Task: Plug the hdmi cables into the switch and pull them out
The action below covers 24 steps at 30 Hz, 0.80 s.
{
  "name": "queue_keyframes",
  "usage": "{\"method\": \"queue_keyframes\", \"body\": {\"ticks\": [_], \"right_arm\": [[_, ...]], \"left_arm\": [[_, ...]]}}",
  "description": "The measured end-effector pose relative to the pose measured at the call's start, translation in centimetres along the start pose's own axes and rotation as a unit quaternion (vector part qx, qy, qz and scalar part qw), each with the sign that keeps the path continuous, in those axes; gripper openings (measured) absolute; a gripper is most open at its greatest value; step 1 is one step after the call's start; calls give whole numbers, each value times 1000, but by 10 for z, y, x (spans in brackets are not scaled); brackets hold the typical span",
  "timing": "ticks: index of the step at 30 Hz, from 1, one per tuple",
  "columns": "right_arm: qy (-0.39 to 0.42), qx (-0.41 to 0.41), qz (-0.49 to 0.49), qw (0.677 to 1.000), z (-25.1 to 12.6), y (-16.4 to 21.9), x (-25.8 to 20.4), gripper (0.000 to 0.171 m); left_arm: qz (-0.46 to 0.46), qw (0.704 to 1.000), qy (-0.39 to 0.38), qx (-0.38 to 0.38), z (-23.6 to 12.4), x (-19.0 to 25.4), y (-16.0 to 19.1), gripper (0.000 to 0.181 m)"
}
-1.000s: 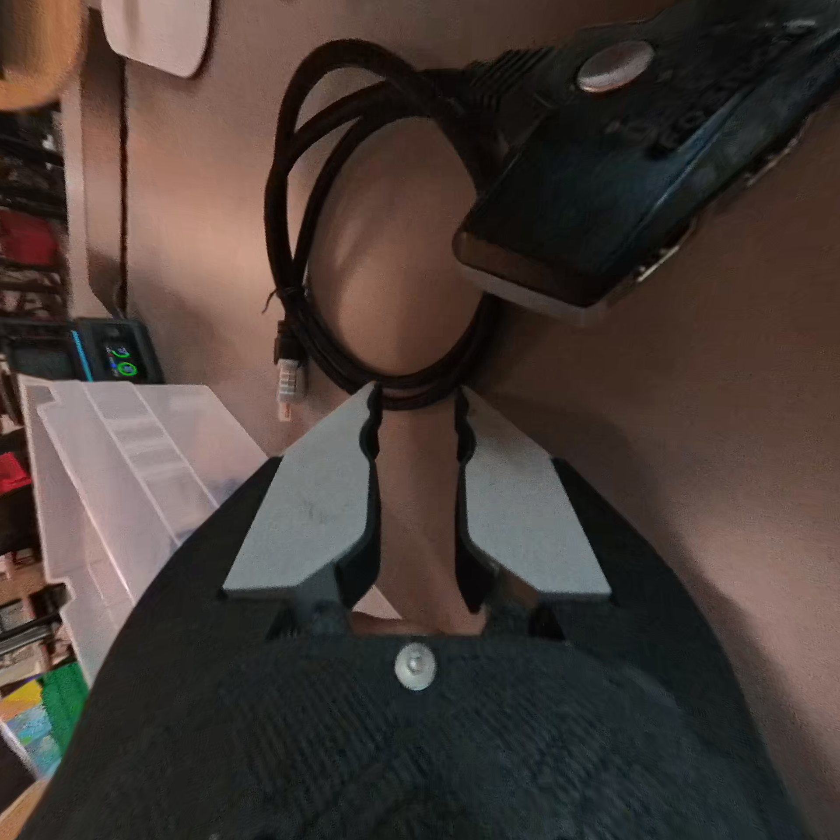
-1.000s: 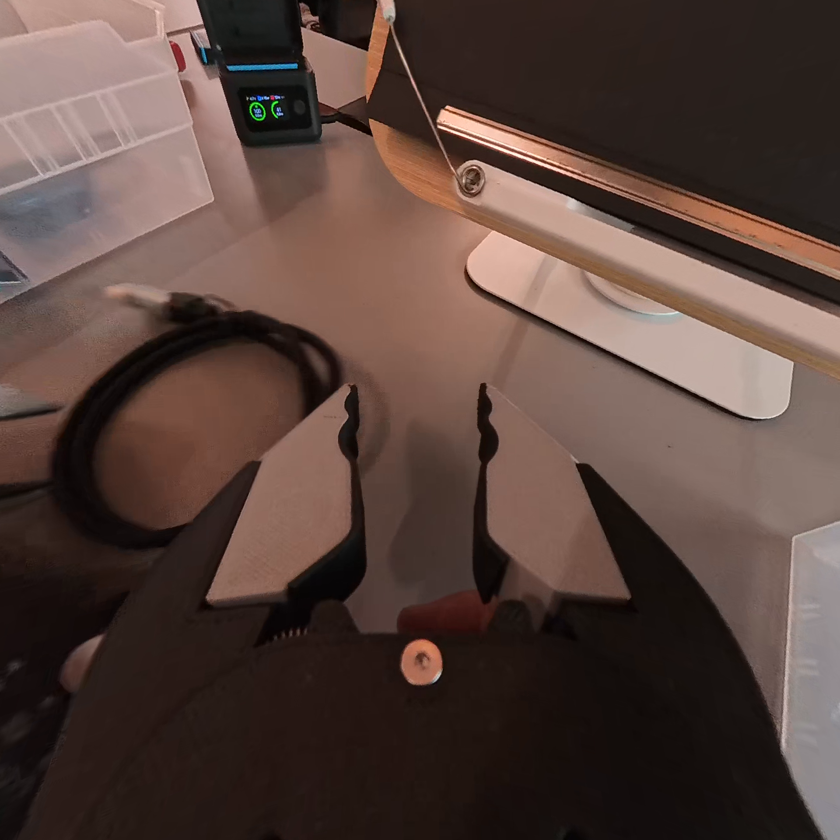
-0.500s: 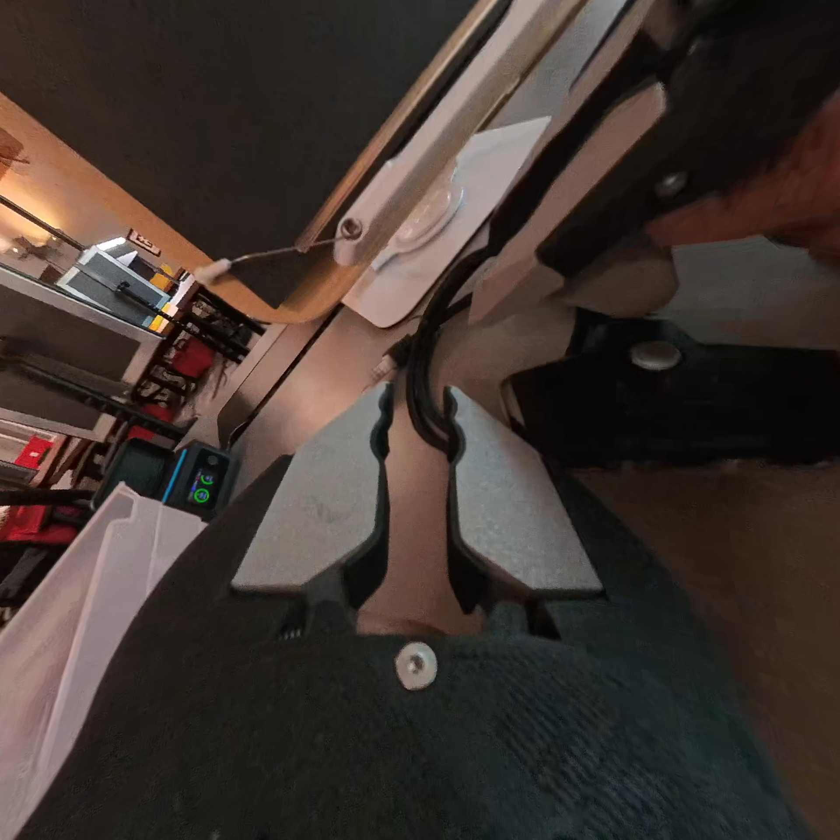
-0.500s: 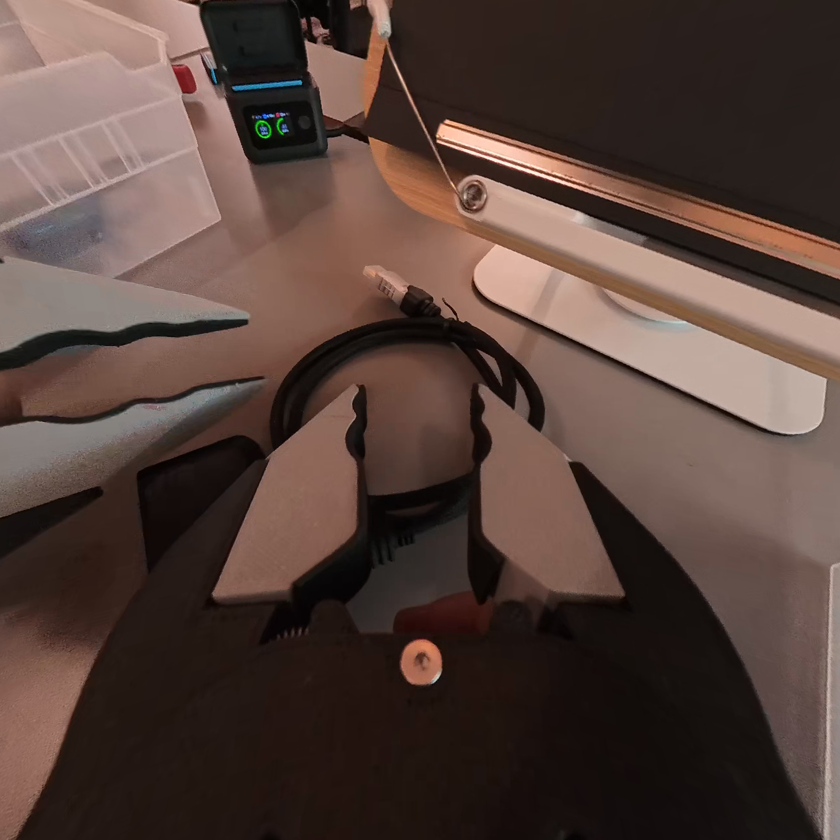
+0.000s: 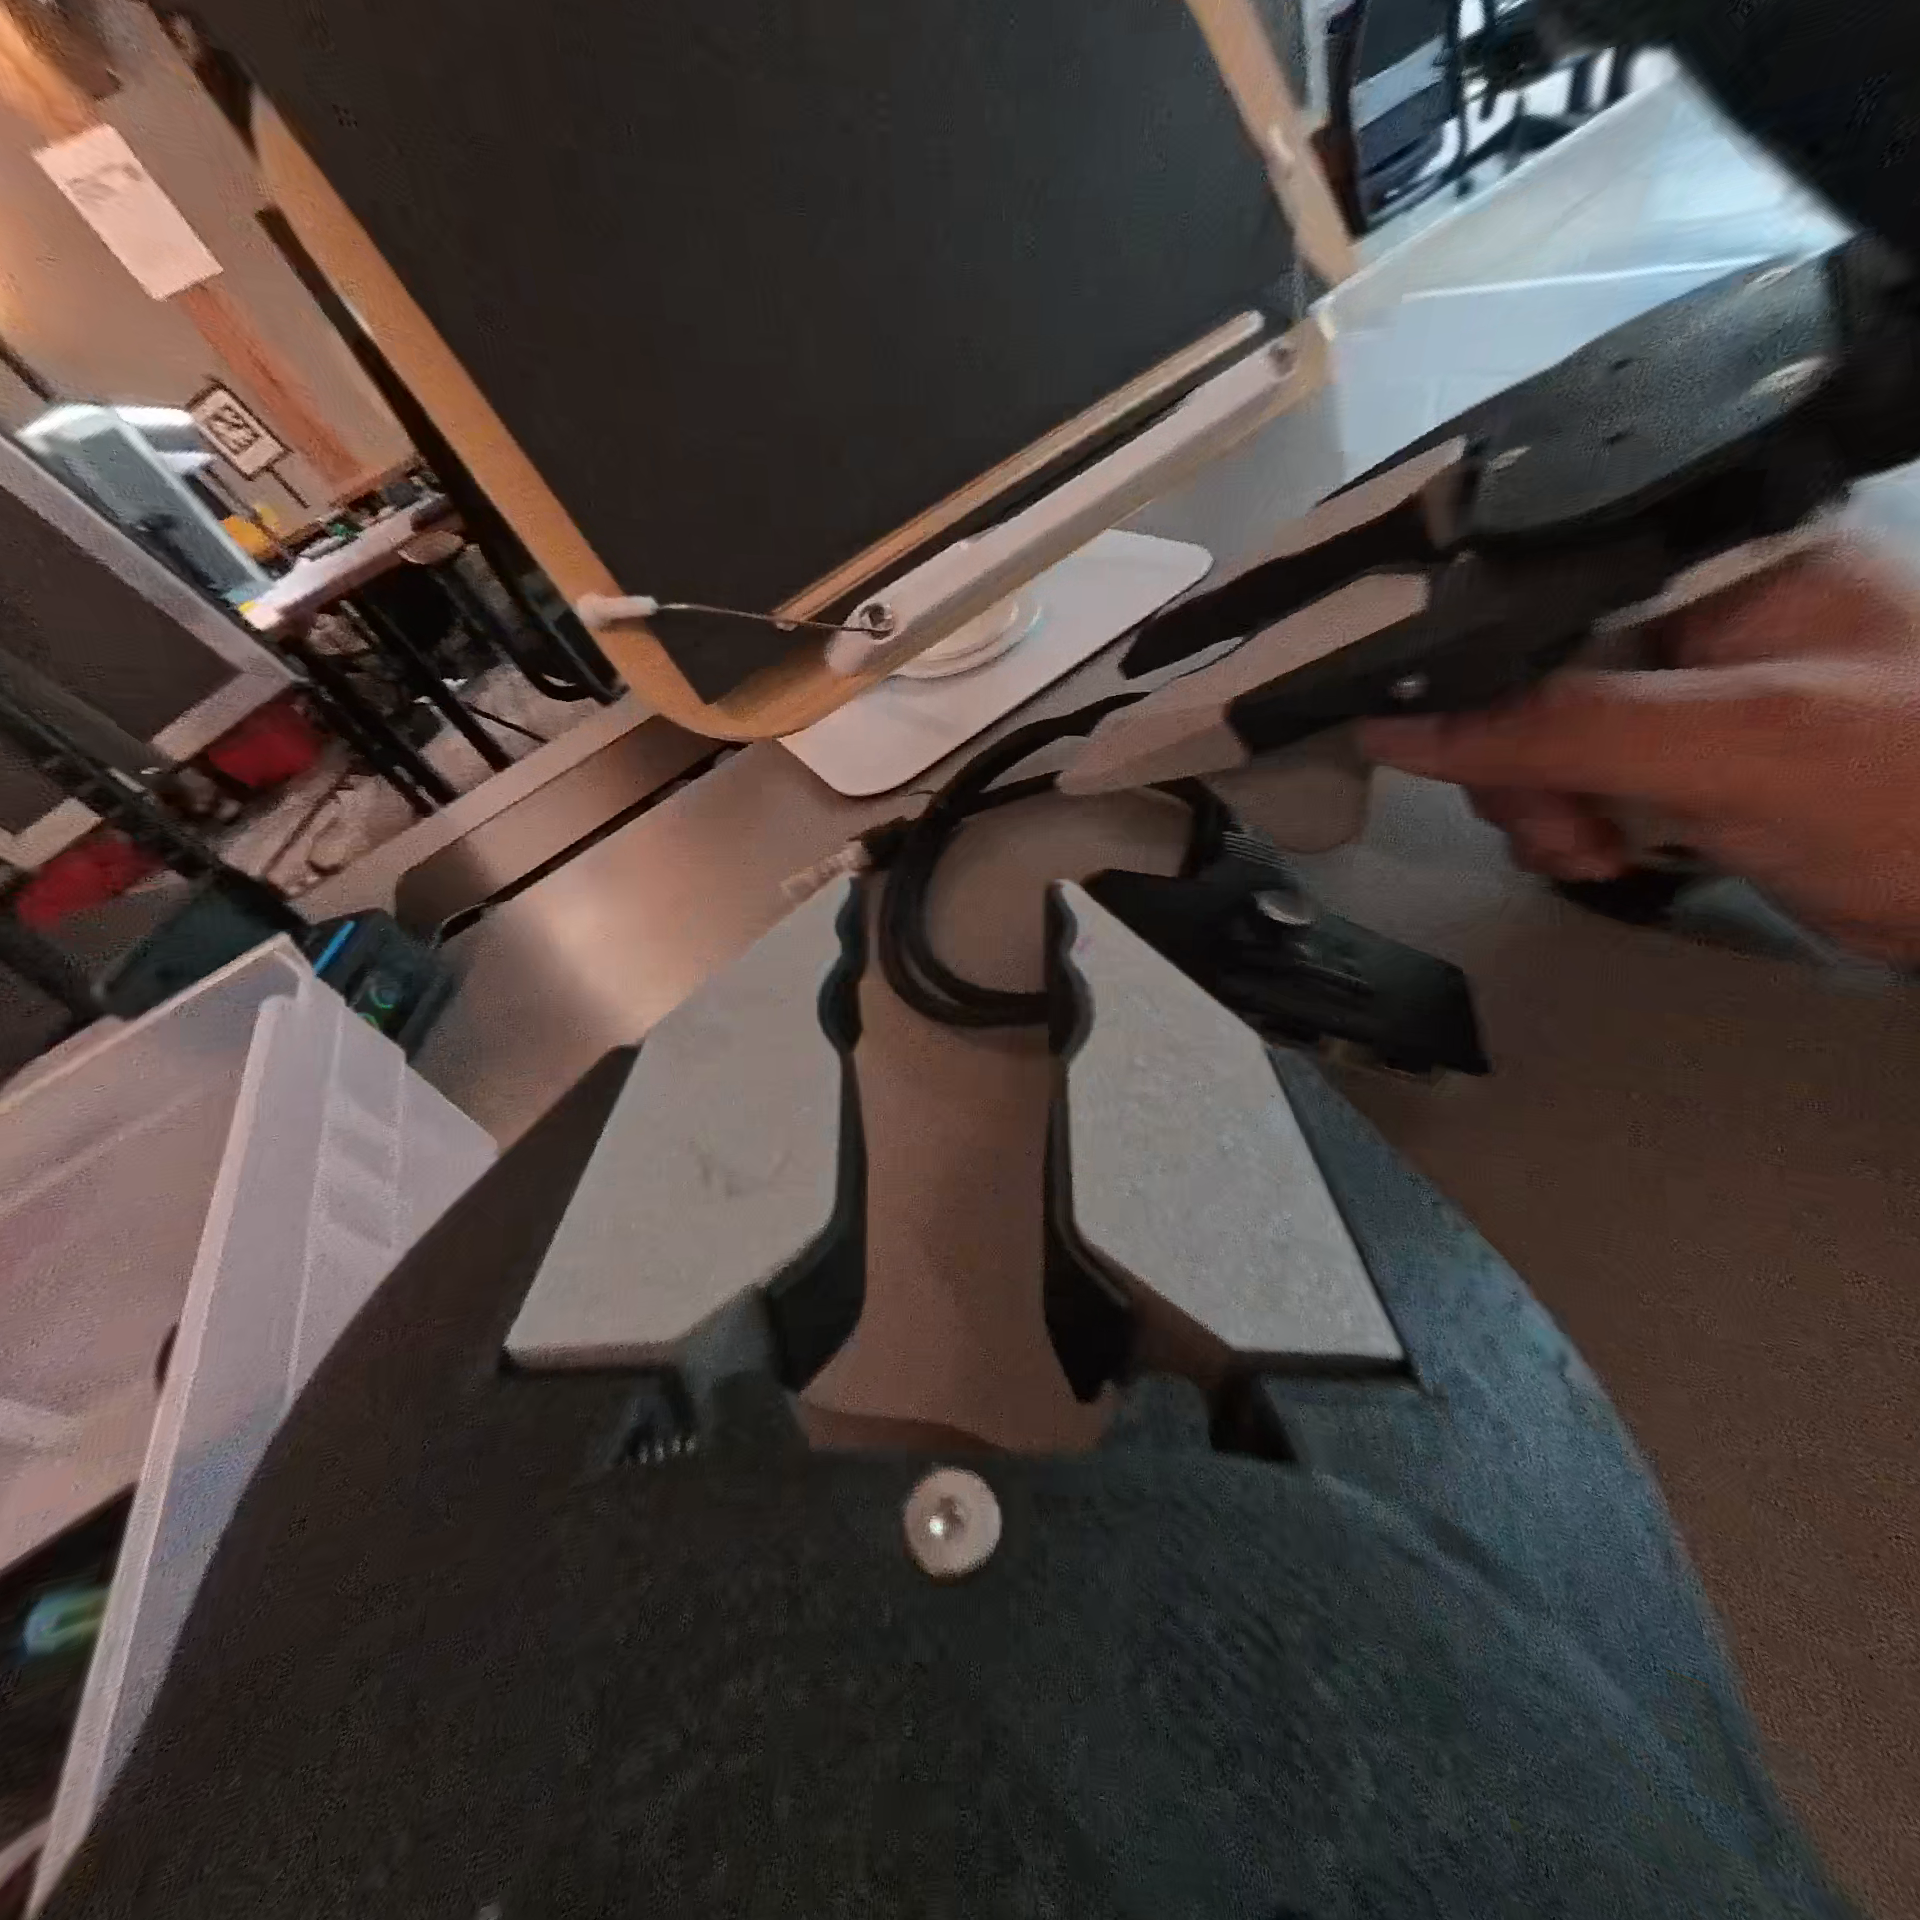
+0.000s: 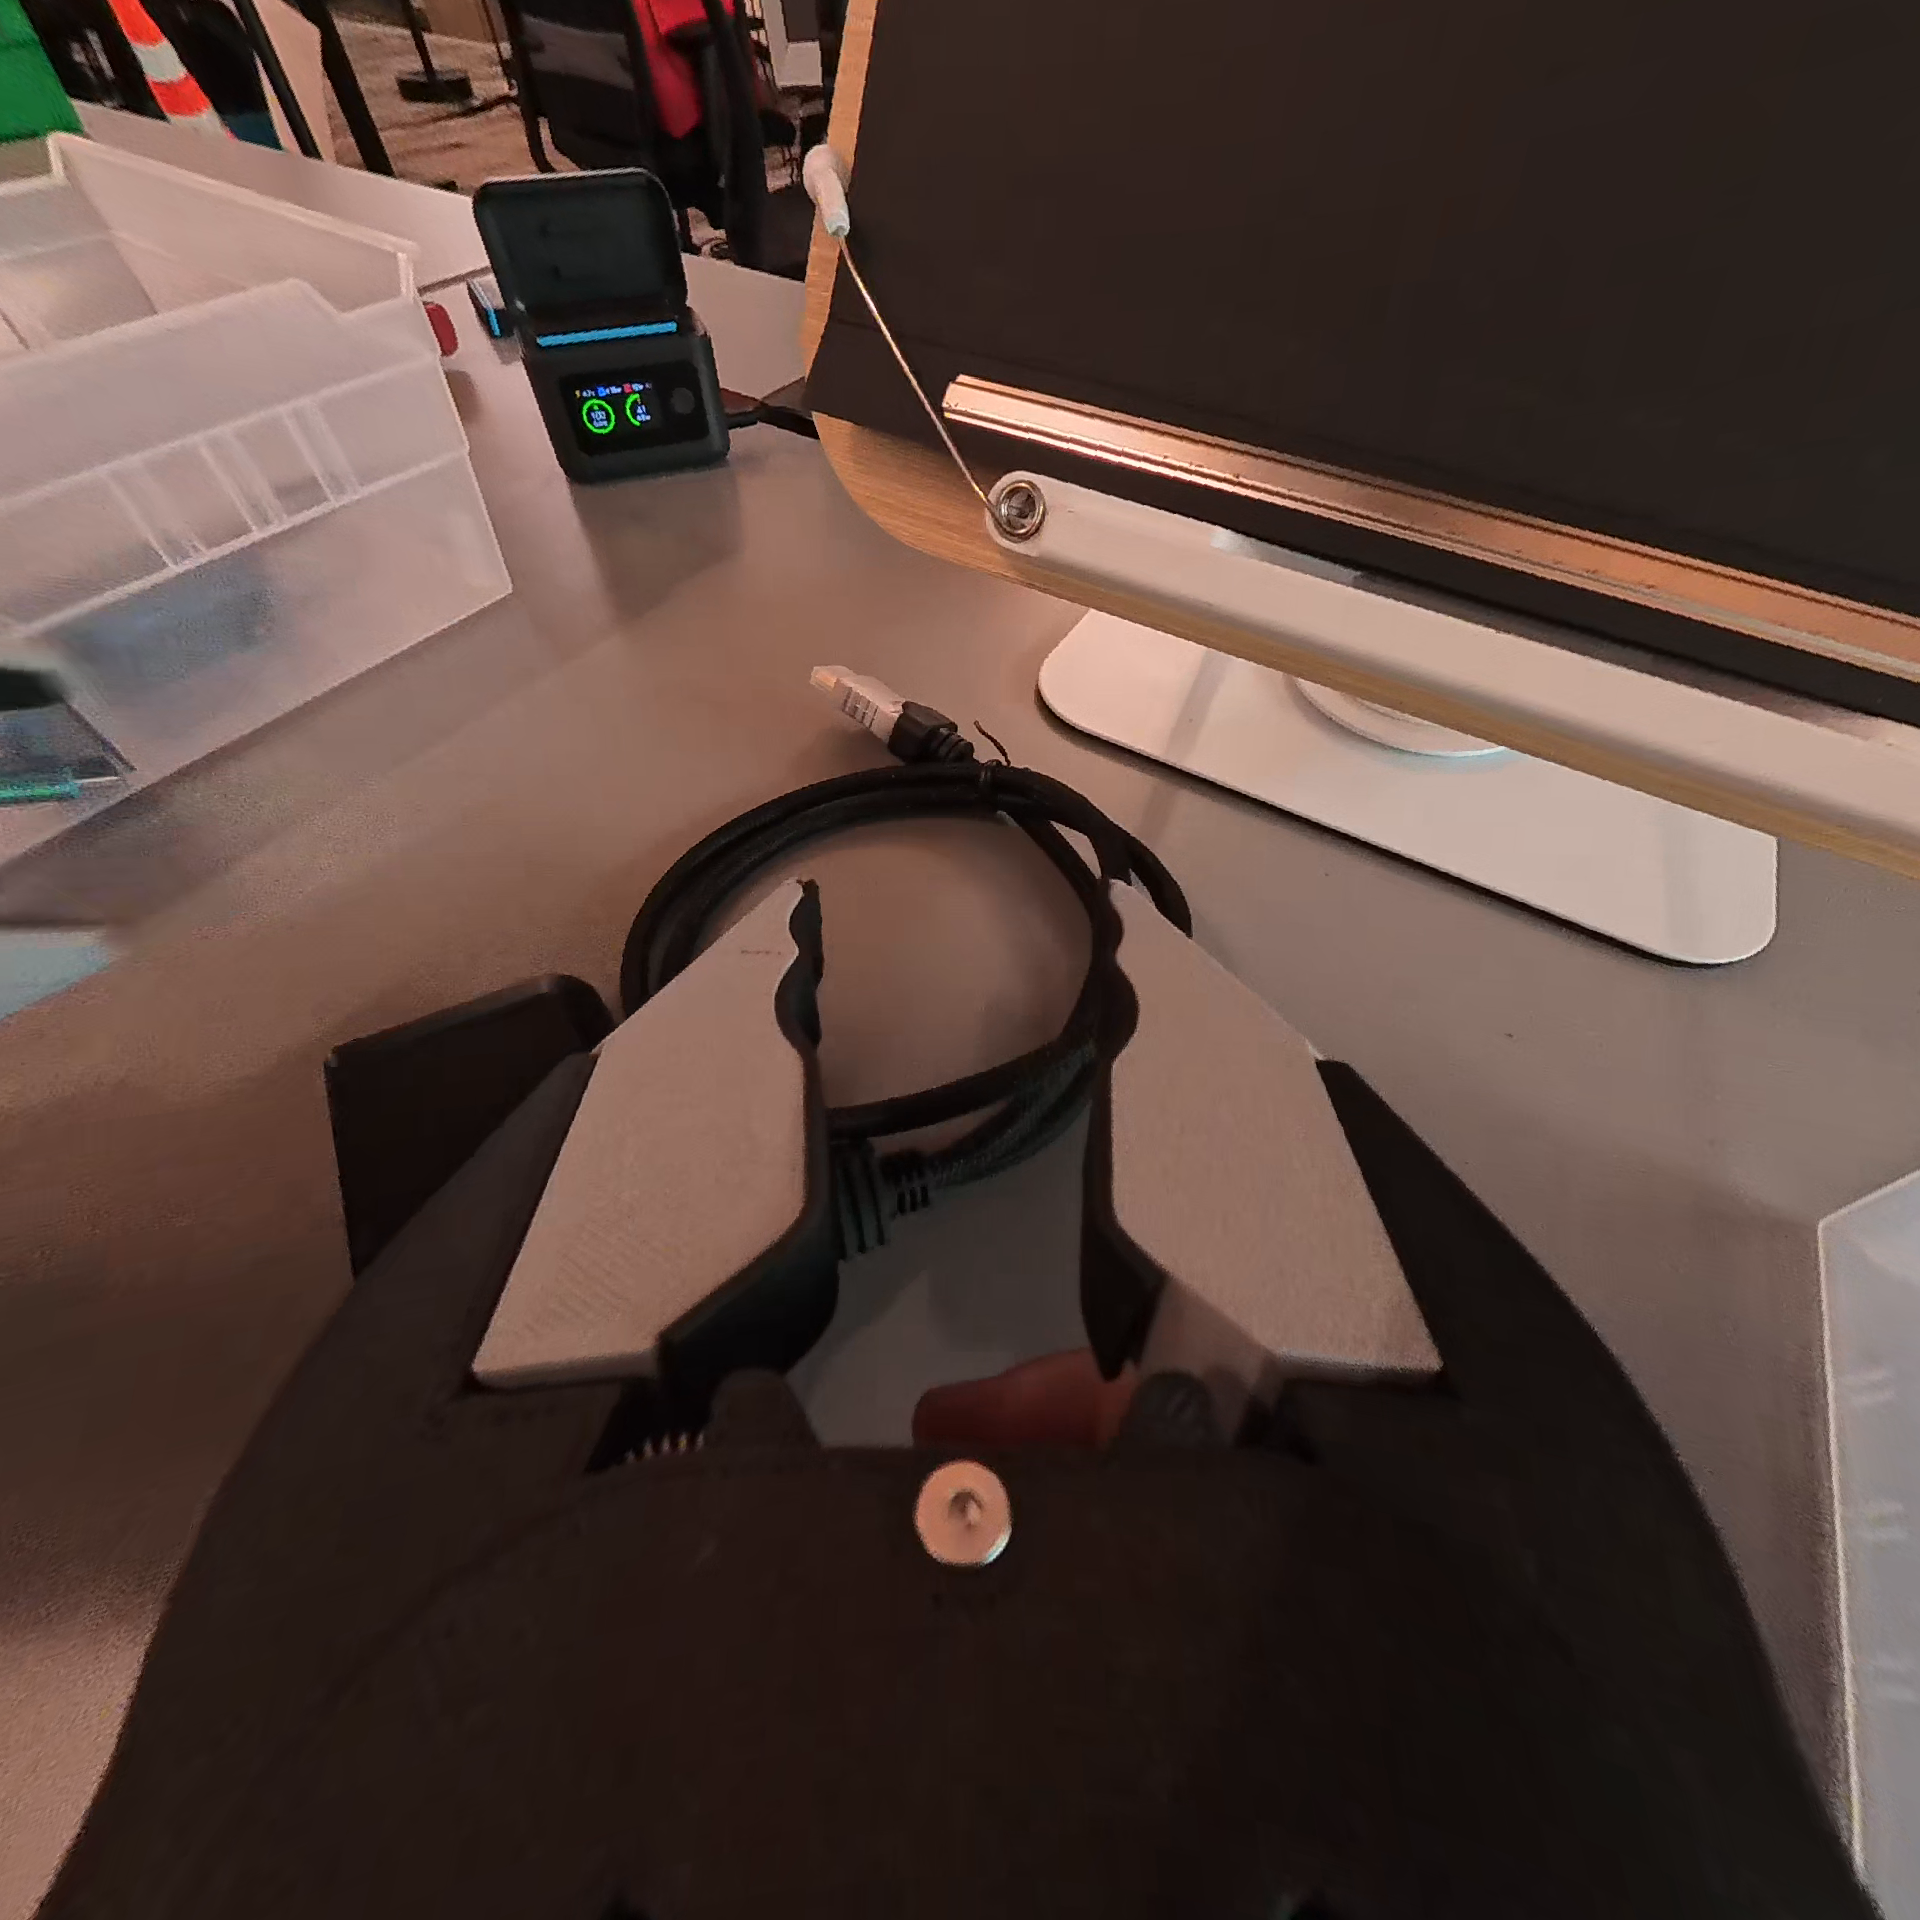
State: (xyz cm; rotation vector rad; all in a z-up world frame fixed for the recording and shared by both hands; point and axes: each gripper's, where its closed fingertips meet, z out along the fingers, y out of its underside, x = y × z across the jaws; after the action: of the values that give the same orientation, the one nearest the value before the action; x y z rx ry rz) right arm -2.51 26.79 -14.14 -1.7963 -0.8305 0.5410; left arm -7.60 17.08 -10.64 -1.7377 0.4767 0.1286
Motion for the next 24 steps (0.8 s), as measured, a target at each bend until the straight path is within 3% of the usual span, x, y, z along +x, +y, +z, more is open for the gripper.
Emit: {"method": "queue_keyframes", "body": {"ticks": [3, 5, 10, 17, 19, 22, 24], "right_arm": [[-5, -14, -6, 1000, 3, 3, -2, 49], [-4, -21, -12, 1000, 4, 5, -4, 50], [-8, -27, -16, 999, 6, 7, -7, 47], [-9, -26, -15, 1000, 4, 7, -11, 44], [-10, -25, -13, 1000, 3, 7, -12, 44], [-11, -24, -12, 1000, 2, 7, -12, 45], [-14, -24, -8, 1000, 2, 7, -12, 45]], "left_arm": [[-20, 999, 27, -12, -39, 2, -14, 35], [-6, 1000, 16, -20, -70, -19, -26, 35], [56, 982, -97, -152, -126, -144, -2, 33], [118, 910, -98, -385, -121, -230, 126, 42], [125, 893, -101, -420, -116, -237, 152, 32], [144, 876, -117, -446, -113, -246, 168, 19], [155, 873, -126, -446, -115, -249, 157, 9]]}}
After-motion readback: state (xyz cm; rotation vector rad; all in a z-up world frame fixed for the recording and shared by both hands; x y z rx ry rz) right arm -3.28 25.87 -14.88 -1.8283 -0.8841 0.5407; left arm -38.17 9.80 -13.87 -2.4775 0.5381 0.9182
